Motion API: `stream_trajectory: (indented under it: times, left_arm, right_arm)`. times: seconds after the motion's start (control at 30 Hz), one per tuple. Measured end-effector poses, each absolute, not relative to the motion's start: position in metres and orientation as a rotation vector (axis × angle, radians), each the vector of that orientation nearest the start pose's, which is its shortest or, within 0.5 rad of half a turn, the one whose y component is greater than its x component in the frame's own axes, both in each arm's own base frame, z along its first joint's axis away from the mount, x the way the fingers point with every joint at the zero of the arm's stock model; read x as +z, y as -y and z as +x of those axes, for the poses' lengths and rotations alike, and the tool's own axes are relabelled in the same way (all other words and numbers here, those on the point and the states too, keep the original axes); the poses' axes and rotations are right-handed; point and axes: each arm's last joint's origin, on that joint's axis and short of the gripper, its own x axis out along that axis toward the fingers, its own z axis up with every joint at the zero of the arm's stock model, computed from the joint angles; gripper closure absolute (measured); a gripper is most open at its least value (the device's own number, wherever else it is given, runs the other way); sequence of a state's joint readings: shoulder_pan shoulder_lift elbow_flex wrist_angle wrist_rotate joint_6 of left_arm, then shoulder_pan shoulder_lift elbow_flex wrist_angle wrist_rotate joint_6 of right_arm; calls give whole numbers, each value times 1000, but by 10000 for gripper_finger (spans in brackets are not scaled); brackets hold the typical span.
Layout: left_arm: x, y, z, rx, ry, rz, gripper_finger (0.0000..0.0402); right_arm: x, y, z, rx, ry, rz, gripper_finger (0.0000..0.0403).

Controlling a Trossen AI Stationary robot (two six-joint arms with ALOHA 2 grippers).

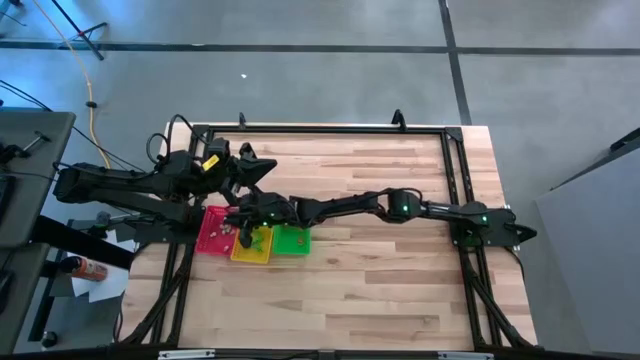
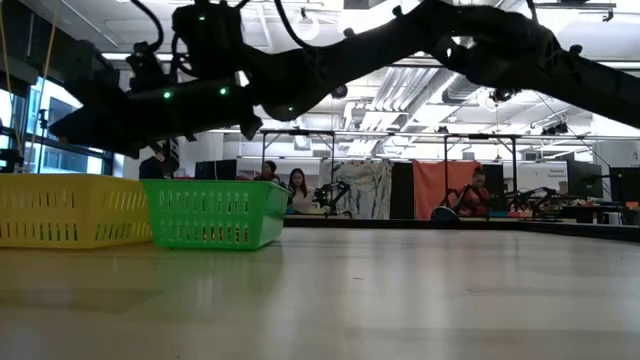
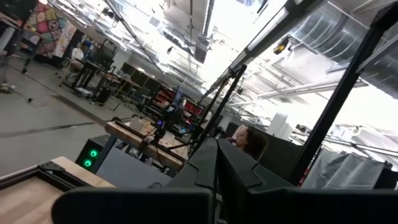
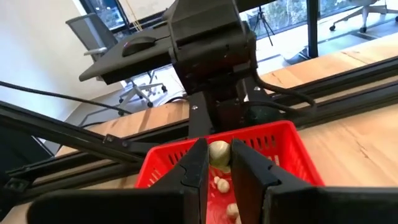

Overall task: Sort Halloween decoration
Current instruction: Put the white skull toy into the red bin

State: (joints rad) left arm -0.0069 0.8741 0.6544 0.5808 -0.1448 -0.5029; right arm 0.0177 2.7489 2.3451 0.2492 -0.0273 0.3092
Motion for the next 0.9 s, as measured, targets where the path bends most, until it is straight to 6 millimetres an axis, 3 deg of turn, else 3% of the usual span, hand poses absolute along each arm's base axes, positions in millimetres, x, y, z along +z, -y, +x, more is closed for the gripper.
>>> stream_trajectory:
  times: [0.3,0.7,0.9]
  left_arm:
    - [345,-3,193,48,386,-498,401]
    - [345,-3,193,48,386,-496,402]
    - [345,-3,193,51,385,-483,402]
  right_arm:
    - [130,-6,607,-83,-202,378,357]
    - [133,4,608,-74,-171,442,356]
    - [133,4,608,-31,-181,447,314]
